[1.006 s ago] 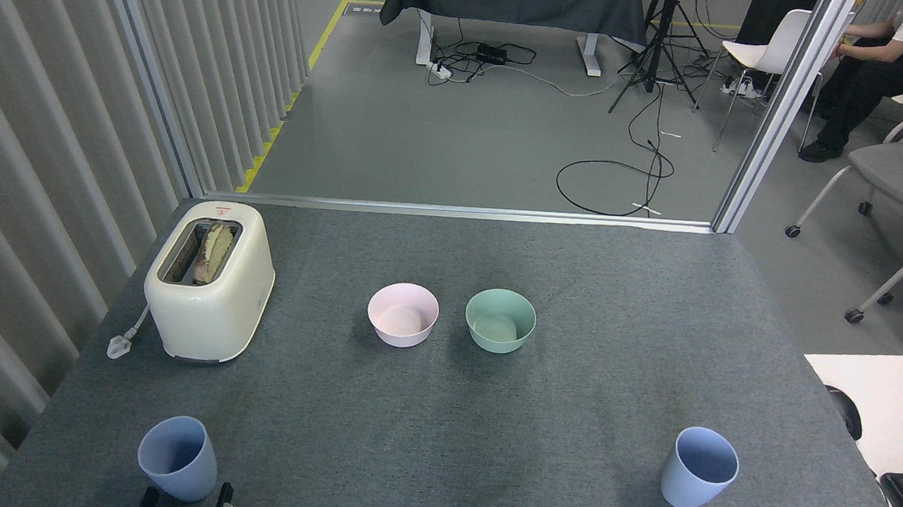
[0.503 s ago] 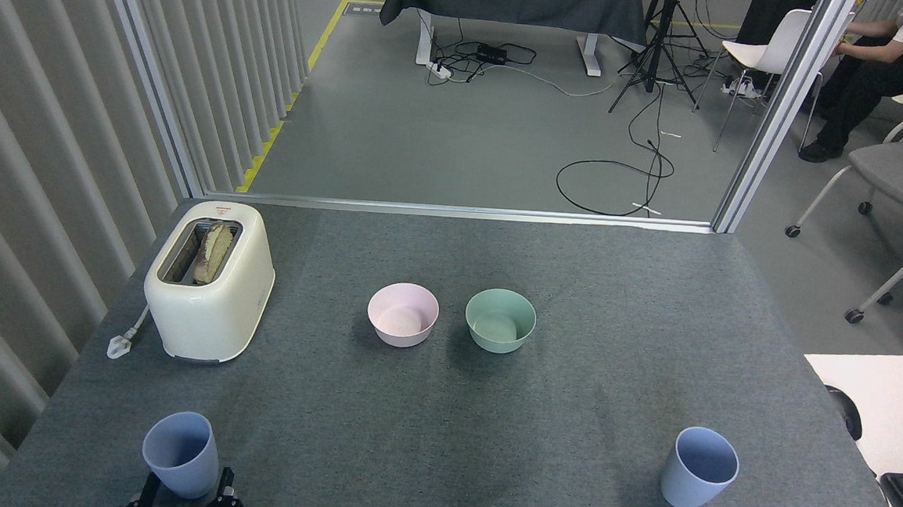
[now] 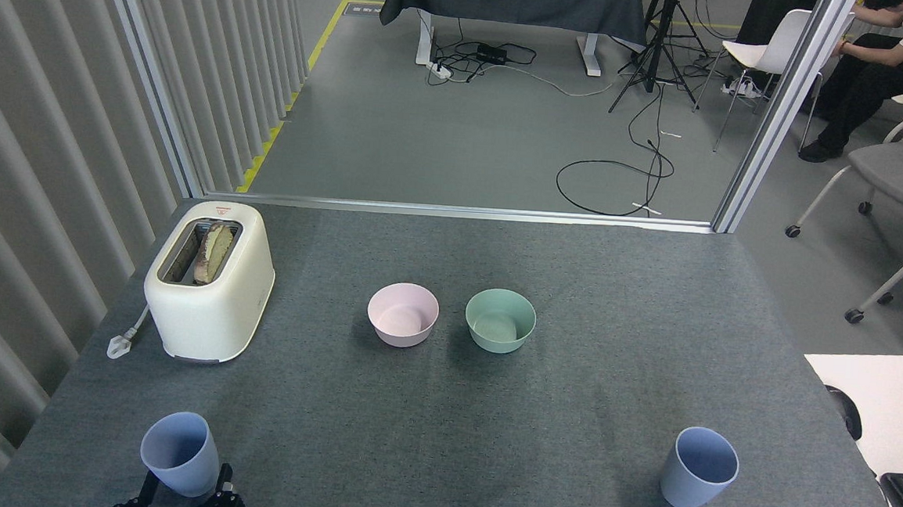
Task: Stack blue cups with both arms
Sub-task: 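Reach the left gripper to the blue cup nearest it and grasp it, then slide the grasped blue cup toward the table center with the left gripper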
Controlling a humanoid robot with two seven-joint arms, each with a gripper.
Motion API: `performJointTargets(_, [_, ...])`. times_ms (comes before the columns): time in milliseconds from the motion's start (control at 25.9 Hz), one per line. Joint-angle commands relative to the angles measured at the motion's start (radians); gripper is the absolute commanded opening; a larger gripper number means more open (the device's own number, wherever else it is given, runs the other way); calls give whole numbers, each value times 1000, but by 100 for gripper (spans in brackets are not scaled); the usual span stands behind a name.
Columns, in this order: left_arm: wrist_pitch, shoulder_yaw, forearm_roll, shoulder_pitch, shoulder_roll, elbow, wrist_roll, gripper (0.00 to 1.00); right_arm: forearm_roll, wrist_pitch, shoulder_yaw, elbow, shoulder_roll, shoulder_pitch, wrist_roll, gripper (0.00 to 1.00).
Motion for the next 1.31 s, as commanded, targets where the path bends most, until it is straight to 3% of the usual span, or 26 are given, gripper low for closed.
performJointTargets(0, [29, 3, 3, 1, -1, 5, 3, 100, 0, 0, 0, 0, 0, 1, -2, 100])
performJointTargets(735, [46, 1, 2, -39, 1, 31, 1, 100, 0, 0, 1, 3, 0, 1, -4, 100])
performJointTargets(890, [44, 1, 2, -54, 2, 58, 1, 89, 0, 0, 1, 4, -2, 2, -4, 100])
performJointTargets(1122, [32, 1, 2, -62, 22, 55, 0, 65, 0, 0, 1, 6, -2, 2, -4, 100])
performJointTargets(1276, [12, -10, 2, -48, 21, -14, -2, 62, 0, 0, 3, 6, -2, 2, -4, 100])
